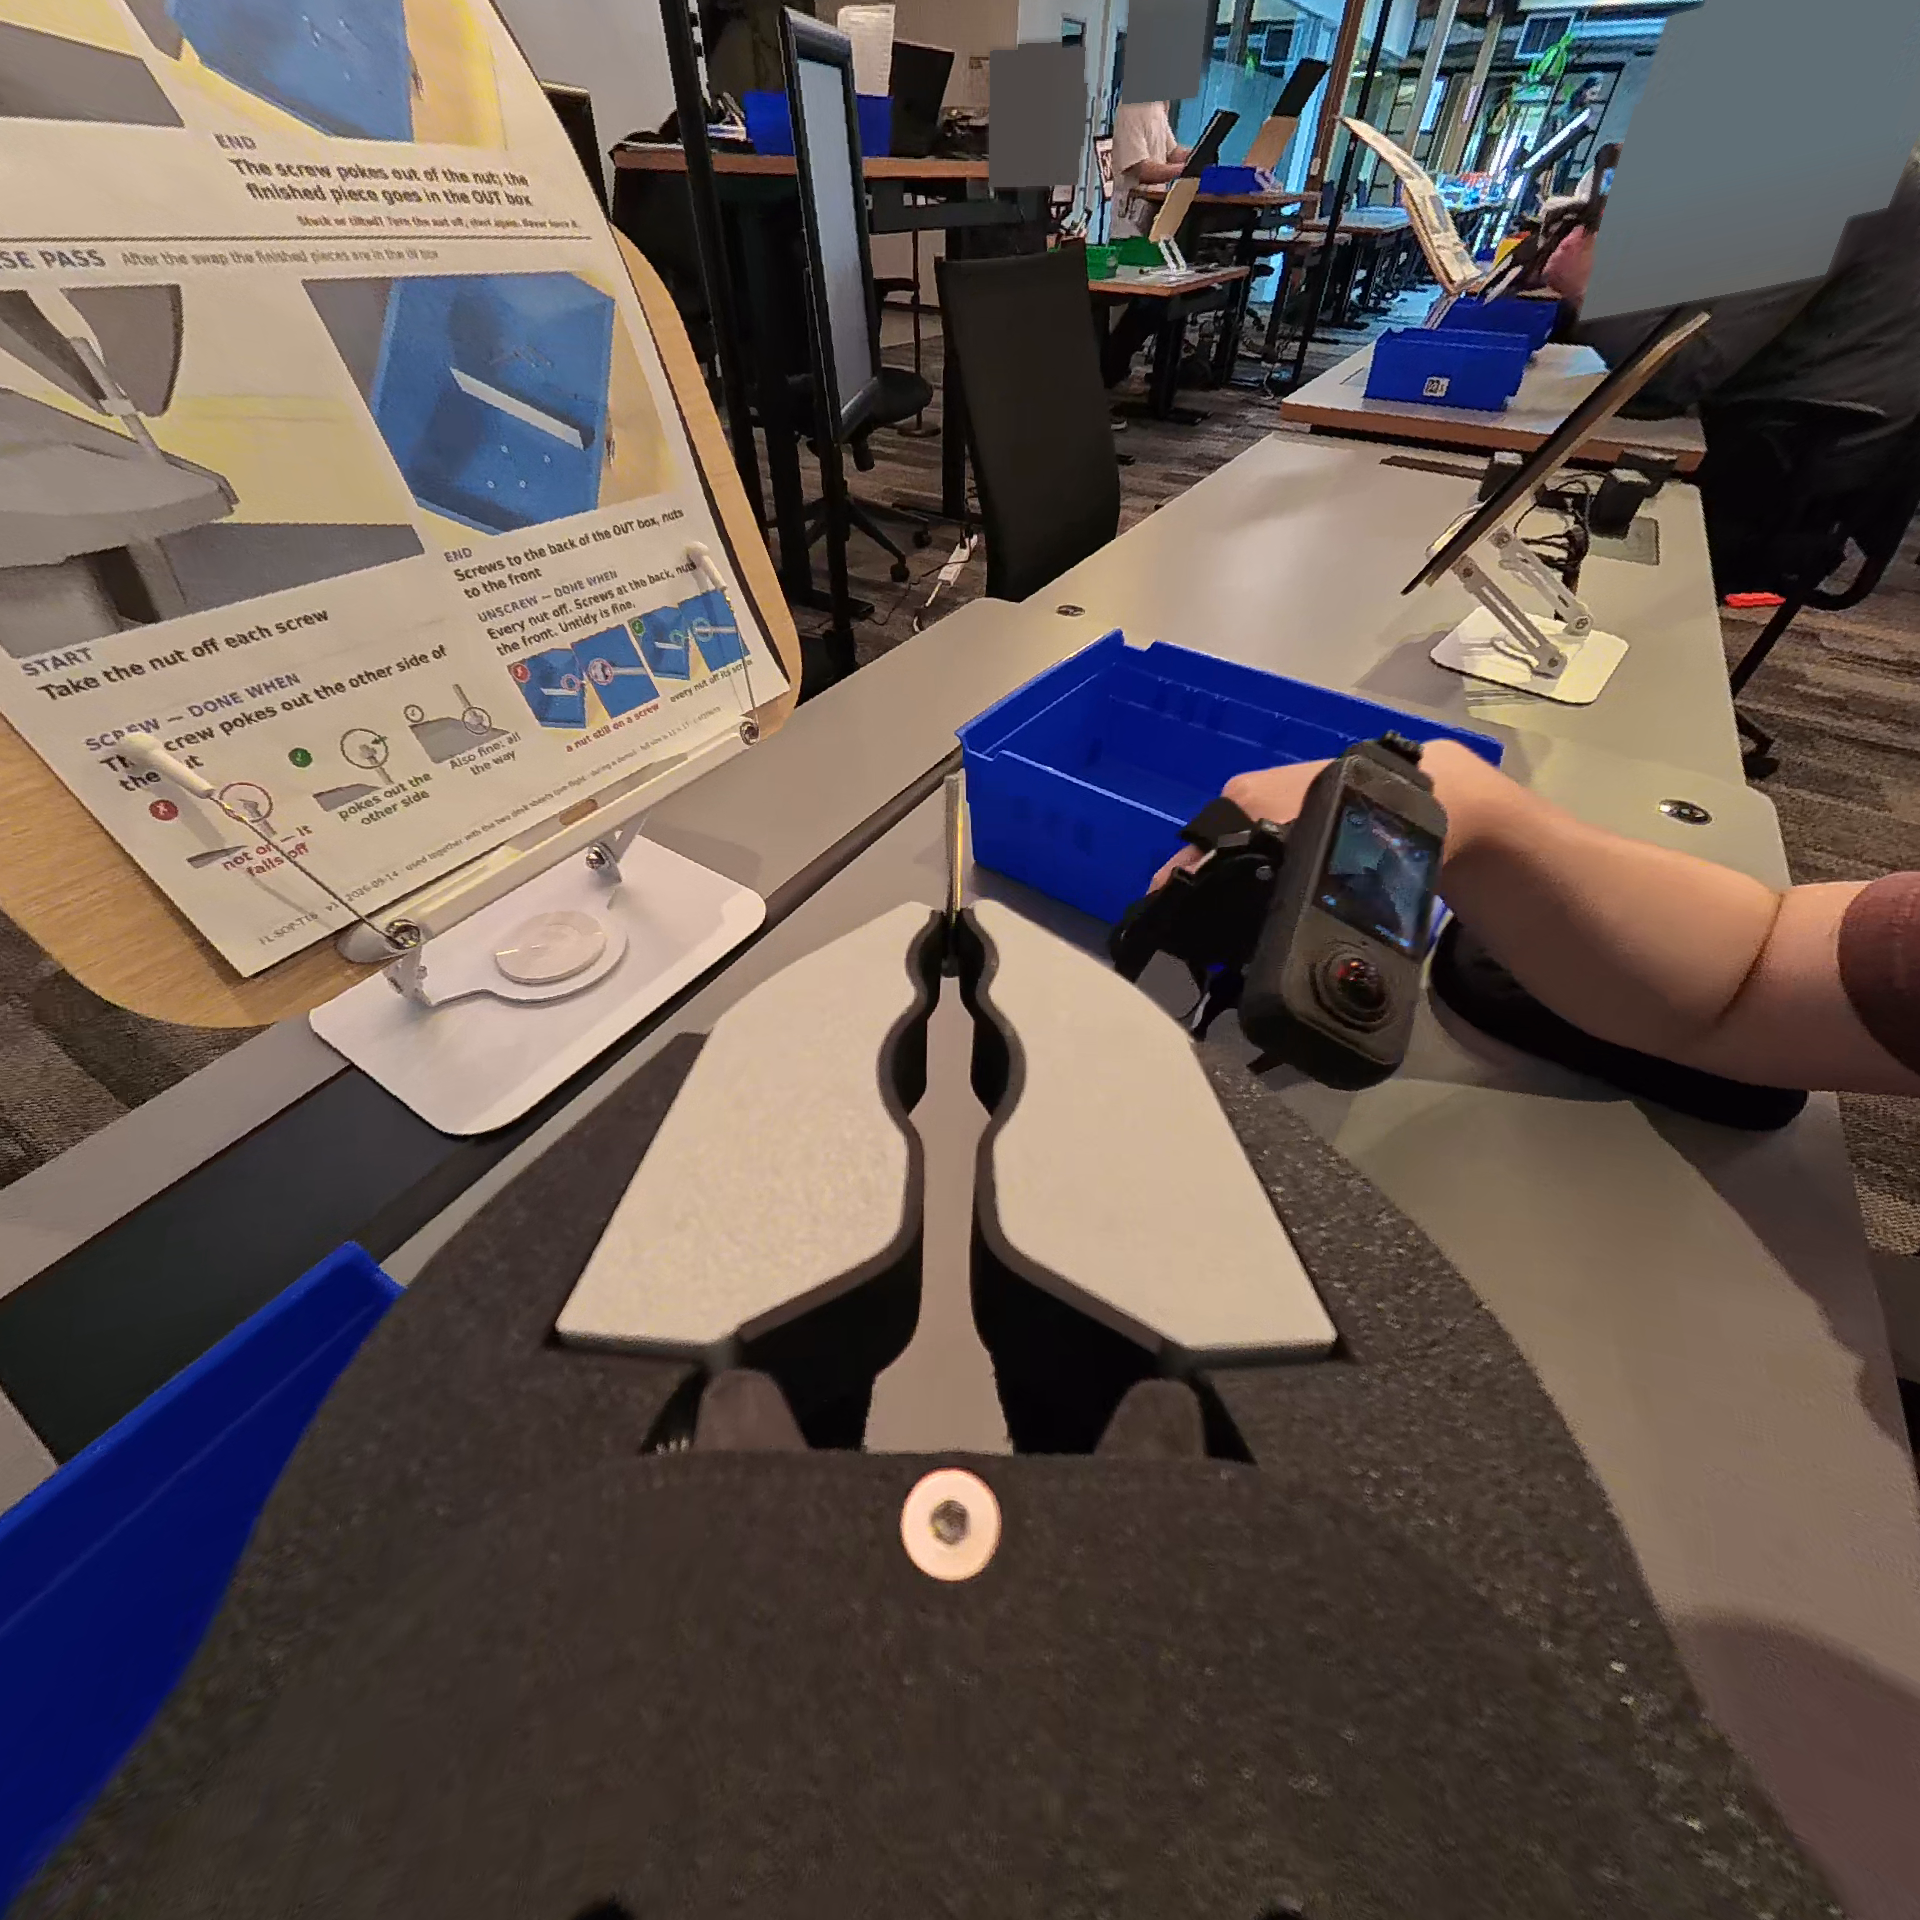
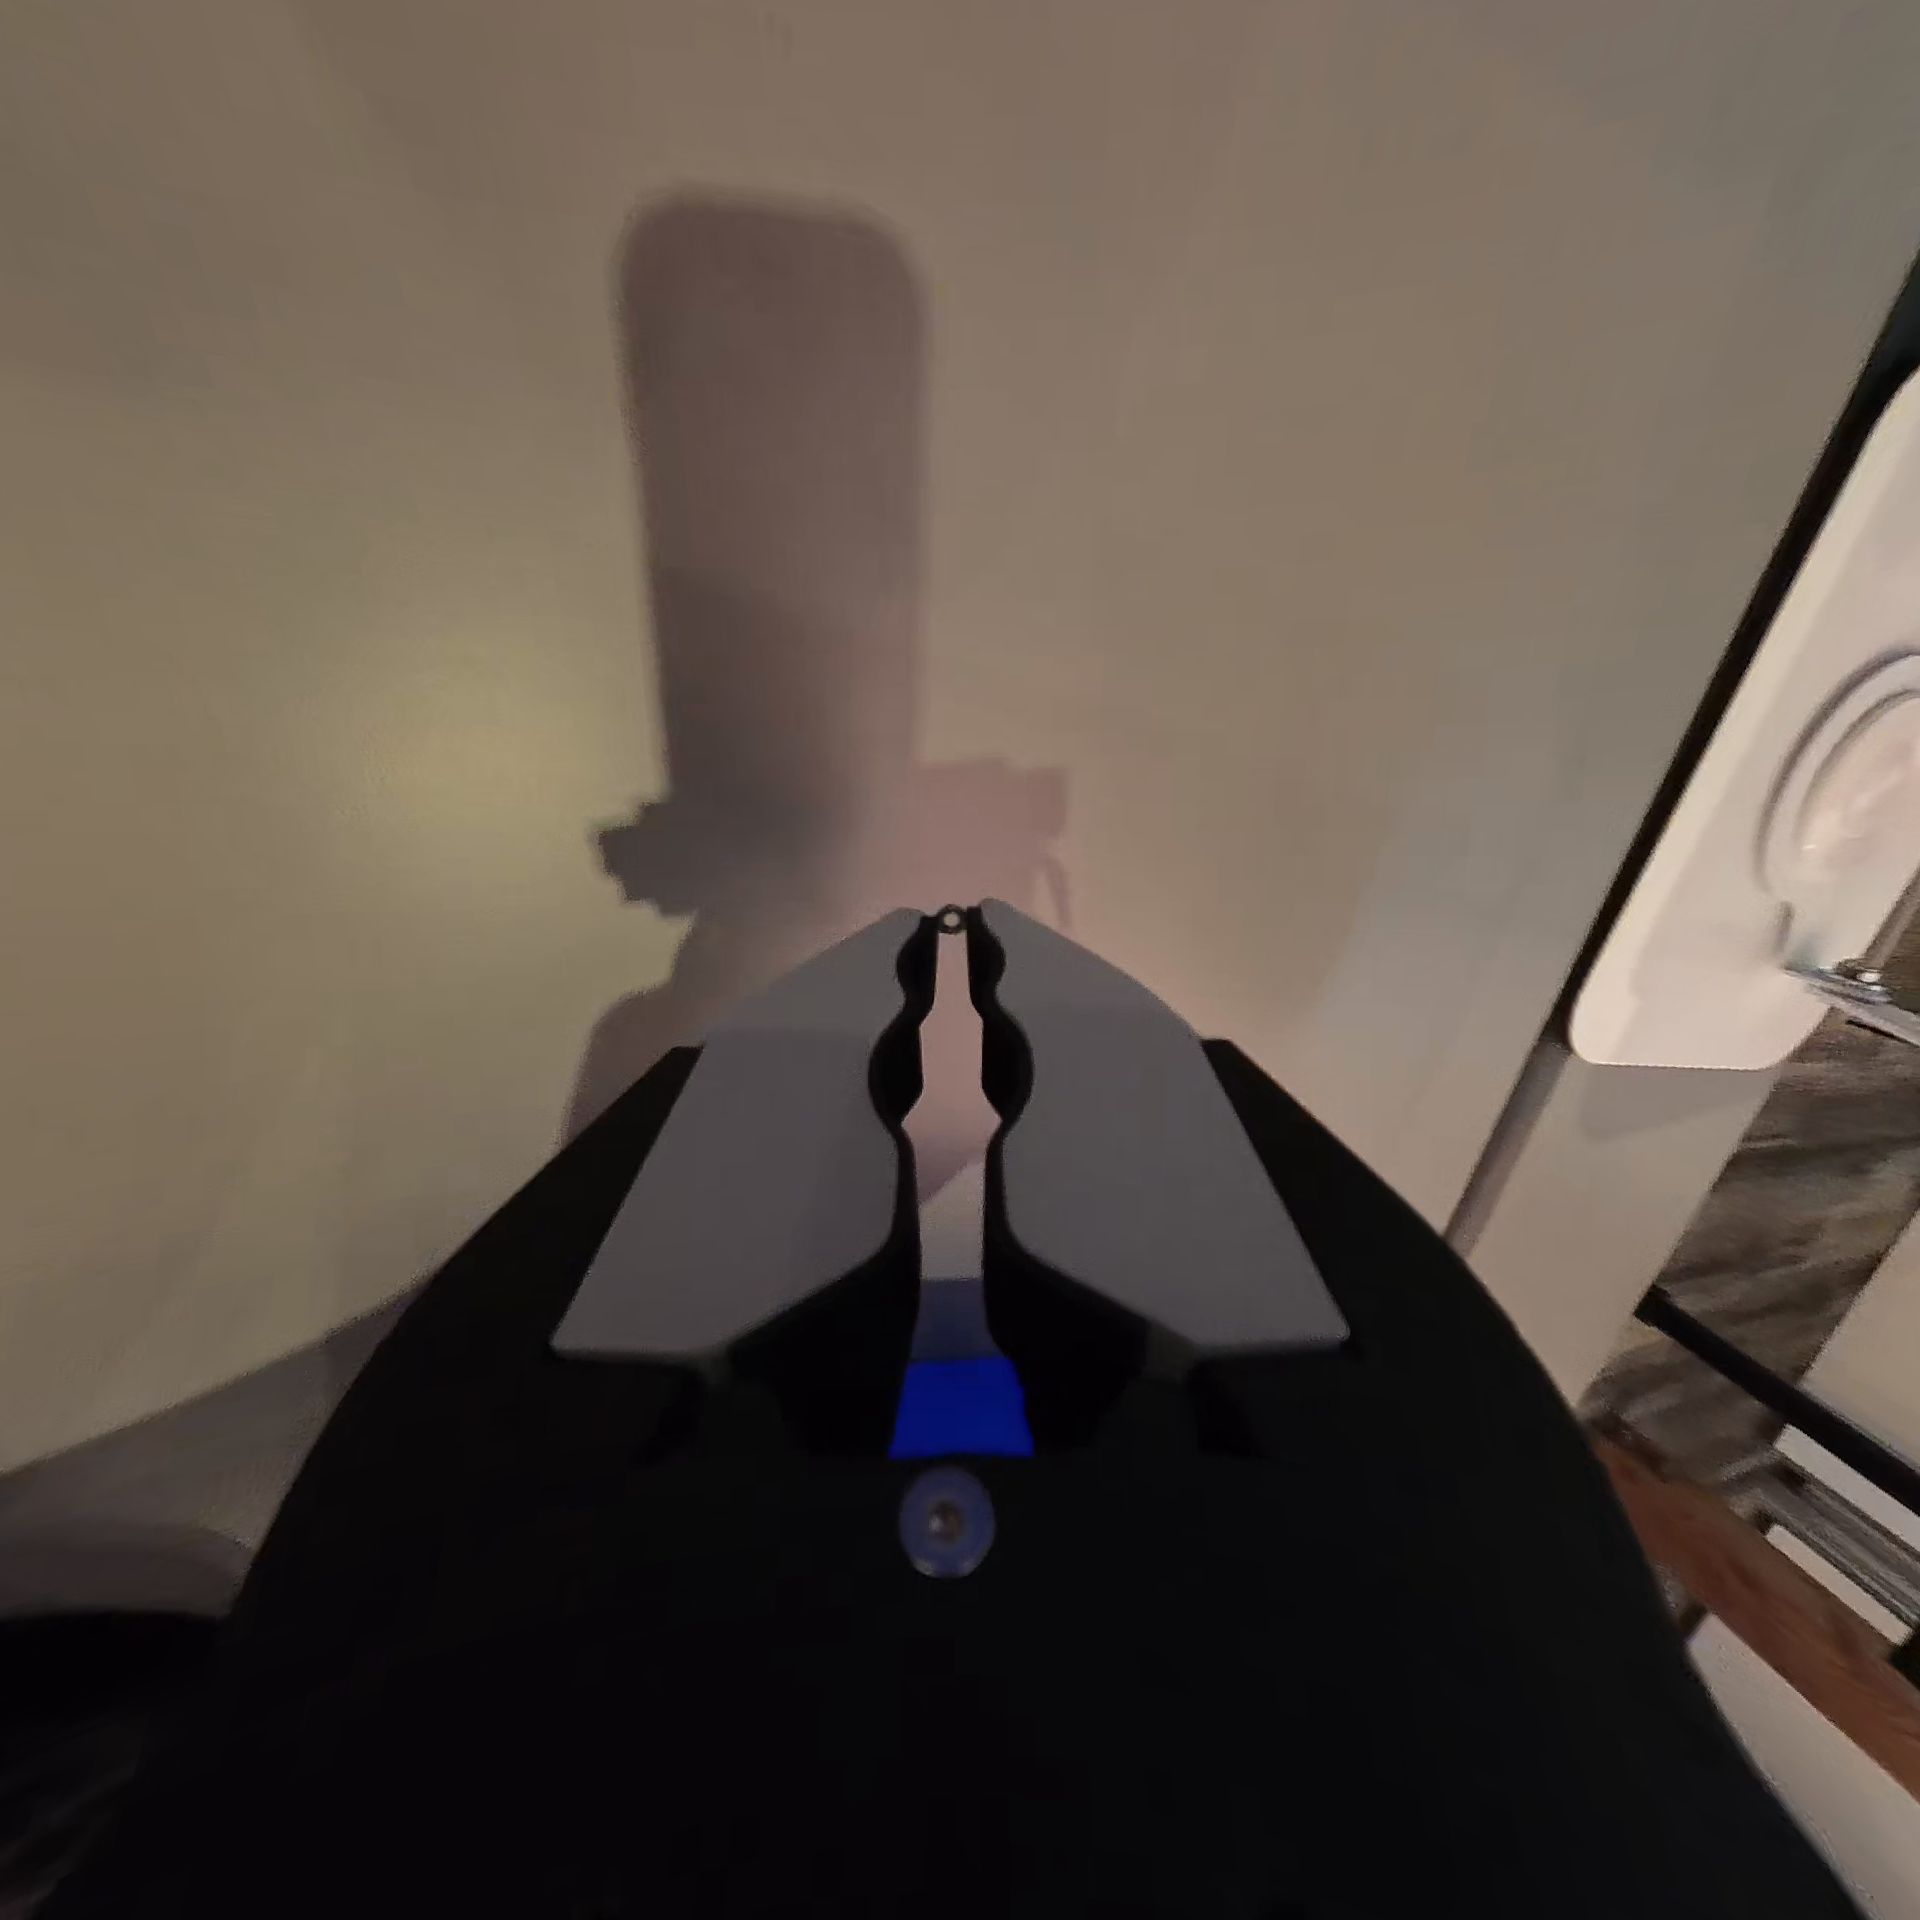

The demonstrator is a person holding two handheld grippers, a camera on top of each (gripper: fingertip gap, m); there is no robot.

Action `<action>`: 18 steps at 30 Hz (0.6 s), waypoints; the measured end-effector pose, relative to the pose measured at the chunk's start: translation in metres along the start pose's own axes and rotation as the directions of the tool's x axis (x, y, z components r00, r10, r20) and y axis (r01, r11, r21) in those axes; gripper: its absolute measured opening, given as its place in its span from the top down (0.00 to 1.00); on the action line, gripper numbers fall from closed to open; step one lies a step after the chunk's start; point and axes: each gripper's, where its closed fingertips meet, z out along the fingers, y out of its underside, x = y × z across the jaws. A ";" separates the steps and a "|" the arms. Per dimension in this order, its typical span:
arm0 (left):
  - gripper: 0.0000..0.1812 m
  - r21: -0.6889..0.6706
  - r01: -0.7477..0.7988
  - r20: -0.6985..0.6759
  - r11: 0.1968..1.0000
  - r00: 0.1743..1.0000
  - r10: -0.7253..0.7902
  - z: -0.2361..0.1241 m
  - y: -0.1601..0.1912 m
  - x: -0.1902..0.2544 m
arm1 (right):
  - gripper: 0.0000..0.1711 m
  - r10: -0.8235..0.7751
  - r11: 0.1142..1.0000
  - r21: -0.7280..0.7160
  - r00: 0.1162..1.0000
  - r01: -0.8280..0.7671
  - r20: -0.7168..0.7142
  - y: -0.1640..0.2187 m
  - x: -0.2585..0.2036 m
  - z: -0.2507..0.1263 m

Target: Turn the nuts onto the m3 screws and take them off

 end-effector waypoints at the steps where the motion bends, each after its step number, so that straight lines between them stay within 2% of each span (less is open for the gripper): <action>1: 0.99 -0.006 -0.003 0.003 1.000 1.000 0.003 0.001 0.001 0.000 | 0.96 -0.006 1.000 0.001 1.000 0.006 -0.009 -0.001 0.000 -0.002; 10: 0.99 -0.118 -0.020 -0.006 0.993 1.000 0.019 0.031 0.030 0.004 | 0.96 -0.031 0.997 0.072 0.996 0.038 -0.089 -0.010 0.005 -0.032; 18: 0.99 -0.195 -0.039 -0.097 0.980 0.995 0.021 0.076 0.061 0.039 | 0.96 0.014 0.975 0.223 0.992 0.015 -0.125 -0.015 0.006 -0.083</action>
